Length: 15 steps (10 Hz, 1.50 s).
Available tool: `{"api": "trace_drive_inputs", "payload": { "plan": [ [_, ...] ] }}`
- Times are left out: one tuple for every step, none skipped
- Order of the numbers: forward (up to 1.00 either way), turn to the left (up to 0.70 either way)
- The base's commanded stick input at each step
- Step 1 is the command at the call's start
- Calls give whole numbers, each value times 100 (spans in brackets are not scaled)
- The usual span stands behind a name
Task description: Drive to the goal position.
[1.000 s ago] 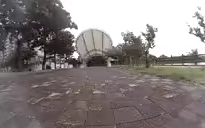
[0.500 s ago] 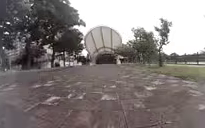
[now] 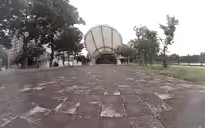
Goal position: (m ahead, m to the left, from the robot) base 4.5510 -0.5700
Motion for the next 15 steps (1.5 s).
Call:
{"api": "trace_drive_inputs", "payload": {
  "plan": [
    [100,0],
    [100,0],
    [100,-24],
    [100,-34],
    [100,-24],
    [100,-13],
    [100,-3],
    [100,0],
    [100,0],
    [100,0],
    [100,0],
    [100,0],
    [100,0],
    [100,0],
    [100,0]
  ]
}}
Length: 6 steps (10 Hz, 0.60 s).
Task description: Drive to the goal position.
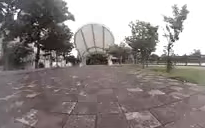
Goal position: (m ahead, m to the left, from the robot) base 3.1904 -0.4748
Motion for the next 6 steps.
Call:
{"api": "trace_drive_inputs", "payload": {
  "plan": [
    [100,0],
    [100,0],
    [100,0],
    [100,0],
    [100,0],
    [100,0]
  ]
}}
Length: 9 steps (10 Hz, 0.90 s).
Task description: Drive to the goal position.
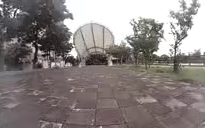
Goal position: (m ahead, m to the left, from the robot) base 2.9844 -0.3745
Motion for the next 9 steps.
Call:
{"api": "trace_drive_inputs", "payload": {
  "plan": [
    [100,0],
    [100,0],
    [100,0],
    [100,0],
    [100,0],
    [100,0],
    [100,0],
    [100,0],
    [100,0]
  ]
}}
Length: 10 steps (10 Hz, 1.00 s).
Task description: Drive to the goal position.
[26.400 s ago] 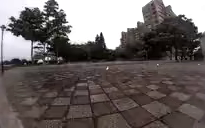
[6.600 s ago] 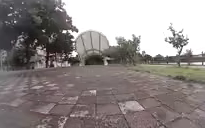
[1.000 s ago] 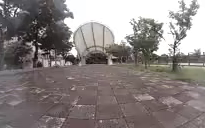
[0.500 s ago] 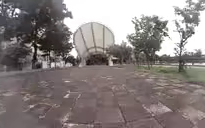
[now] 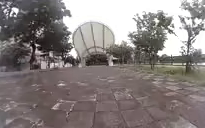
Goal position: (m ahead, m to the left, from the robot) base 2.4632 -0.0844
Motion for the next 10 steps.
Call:
{"api": "trace_drive_inputs", "payload": {
  "plan": [
    [100,0],
    [100,0],
    [100,0],
    [100,0],
    [100,0],
    [100,0],
    [100,0],
    [100,0],
    [100,0],
    [100,0]
  ]
}}
